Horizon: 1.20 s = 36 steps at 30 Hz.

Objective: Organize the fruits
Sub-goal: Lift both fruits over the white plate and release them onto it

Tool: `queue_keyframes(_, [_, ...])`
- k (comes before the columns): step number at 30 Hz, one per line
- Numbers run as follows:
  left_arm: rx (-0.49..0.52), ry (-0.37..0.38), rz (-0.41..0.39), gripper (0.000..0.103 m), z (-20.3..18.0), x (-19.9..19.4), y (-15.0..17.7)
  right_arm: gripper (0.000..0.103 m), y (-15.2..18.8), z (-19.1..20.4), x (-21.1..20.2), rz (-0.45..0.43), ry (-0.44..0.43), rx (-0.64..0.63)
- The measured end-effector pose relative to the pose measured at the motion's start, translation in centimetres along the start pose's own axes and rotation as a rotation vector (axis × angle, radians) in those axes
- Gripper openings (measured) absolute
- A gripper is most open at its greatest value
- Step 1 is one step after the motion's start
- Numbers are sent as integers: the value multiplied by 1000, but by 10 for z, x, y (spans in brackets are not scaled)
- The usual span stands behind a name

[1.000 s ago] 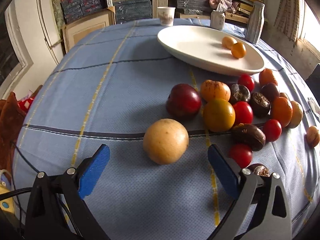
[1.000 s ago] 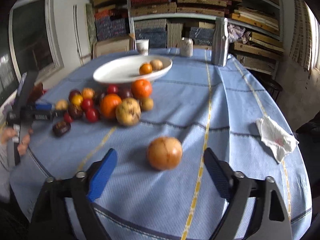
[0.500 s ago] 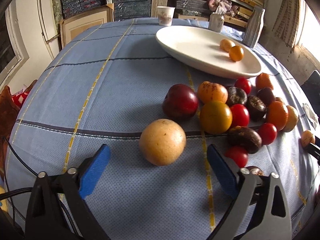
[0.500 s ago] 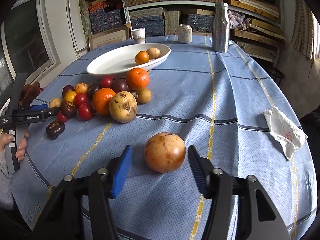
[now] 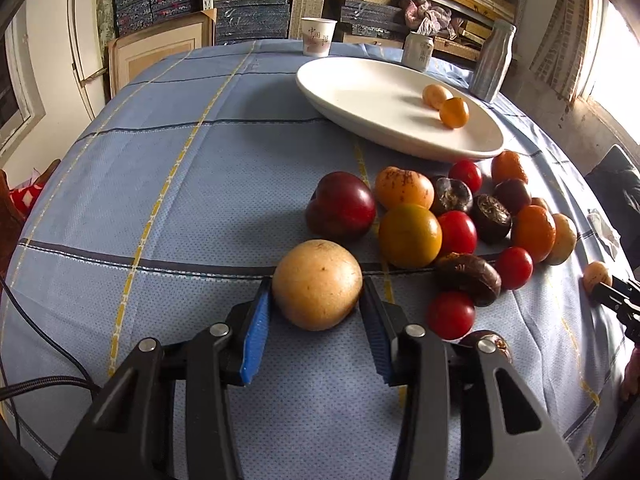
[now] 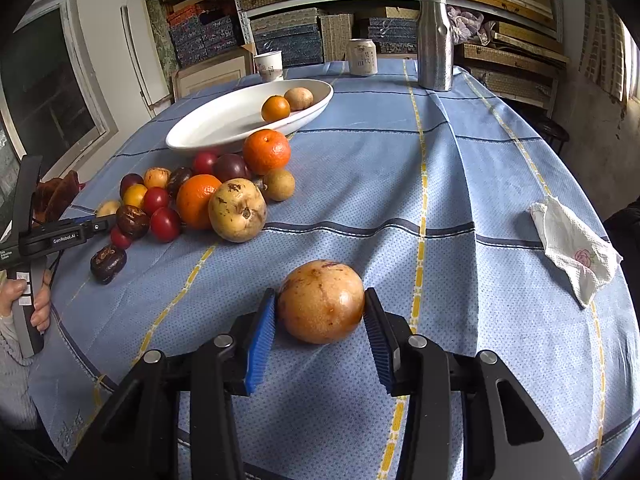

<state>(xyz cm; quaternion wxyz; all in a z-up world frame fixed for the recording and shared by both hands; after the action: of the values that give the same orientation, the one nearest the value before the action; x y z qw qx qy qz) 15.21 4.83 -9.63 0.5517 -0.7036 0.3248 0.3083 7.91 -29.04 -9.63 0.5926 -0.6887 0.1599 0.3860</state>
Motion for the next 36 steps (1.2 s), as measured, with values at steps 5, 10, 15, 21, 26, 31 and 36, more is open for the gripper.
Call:
queue_keyframes(5, [-39, 39, -51, 42, 4, -13, -5, 44, 0, -3, -2, -14, -17, 20])
queue_keyframes(10, [-48, 49, -96, 42, 0, -32, -28, 44, -10, -10, -10, -27, -51, 42])
queue_keyframes(15, [5, 25, -172, 42, -24, -49, -78, 44, -76, -13, -42, -127, -18, -25])
queue_keyframes(21, [6, 43, -168, 42, -58, -16, -126, 44, -169, 7, -9, -175, -55, -70])
queue_keyframes(26, [7, 19, -105, 42, -71, 37, -143, 44, -203, 42, 67, -83, -131, -109])
queue_keyframes(31, [6, 16, -41, 42, -71, 76, -145, 44, -206, 63, 122, 1, -154, -136])
queue_keyframes(36, [15, 11, -26, 45, -72, 92, -148, 45, -202, 64, 140, 41, -134, -159])
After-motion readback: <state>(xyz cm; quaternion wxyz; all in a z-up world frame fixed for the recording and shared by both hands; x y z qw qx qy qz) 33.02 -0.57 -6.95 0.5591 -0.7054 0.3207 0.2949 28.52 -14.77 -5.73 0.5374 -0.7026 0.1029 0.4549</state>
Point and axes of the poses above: each gripper's, at about its wrist camera, not at the fingertips, and x roughly the way its jaws point, z to its left, y to its underside, the point moved 4 cm from there along x, roughly the way its jaws point, and after that the axes turned 13 degrees about -x, right-handed, at the moved point
